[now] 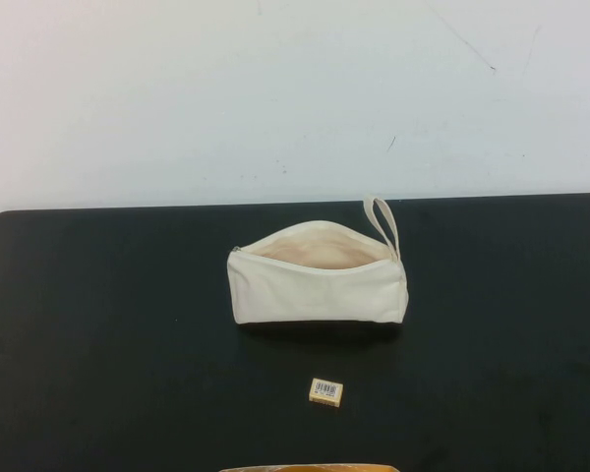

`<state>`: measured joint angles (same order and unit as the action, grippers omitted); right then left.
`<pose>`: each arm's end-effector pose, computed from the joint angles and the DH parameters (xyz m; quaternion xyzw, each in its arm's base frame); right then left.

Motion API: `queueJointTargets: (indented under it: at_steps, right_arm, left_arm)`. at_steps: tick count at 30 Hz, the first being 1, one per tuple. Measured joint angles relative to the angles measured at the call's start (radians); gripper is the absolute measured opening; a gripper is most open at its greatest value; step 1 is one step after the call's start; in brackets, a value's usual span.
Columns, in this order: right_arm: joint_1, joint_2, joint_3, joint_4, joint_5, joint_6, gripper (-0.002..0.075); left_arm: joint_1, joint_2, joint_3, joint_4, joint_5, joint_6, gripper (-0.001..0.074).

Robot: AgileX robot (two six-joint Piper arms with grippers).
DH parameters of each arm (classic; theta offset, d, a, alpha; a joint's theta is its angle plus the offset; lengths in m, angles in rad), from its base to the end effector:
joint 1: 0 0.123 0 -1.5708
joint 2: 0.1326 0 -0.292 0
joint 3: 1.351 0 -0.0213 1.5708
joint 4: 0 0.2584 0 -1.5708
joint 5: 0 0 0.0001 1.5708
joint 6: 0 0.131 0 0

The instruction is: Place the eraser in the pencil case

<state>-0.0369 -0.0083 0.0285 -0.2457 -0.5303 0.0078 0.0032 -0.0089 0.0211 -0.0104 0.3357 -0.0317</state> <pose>0.0757 0.0133 0.2694 -0.0938 0.4664 -0.0772 0.8762 0.0929 -0.0002 0.1658 -0.0167 0.7928 -0.0130 0.6091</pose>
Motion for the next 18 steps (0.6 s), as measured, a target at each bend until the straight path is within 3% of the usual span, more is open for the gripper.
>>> queueJointTargets:
  at_steps: [5,10,18]
  right_arm:
    - [0.000,0.000,-0.124,0.024,0.107,-0.002,-0.0001]
    - [0.000,0.028,-0.391,0.036,0.384,-0.008,-0.0001]
    - [0.000,0.289,-0.744,0.044,0.897,-0.008,-0.0001]
  left_arm:
    - [0.000,0.000,0.000,0.000,0.000,0.000,-0.0001]
    - [0.000,0.000,0.000,0.000,0.000,0.000,-0.0001]
    - [0.000,0.000,0.000,0.000,0.000,0.000,-0.0001]
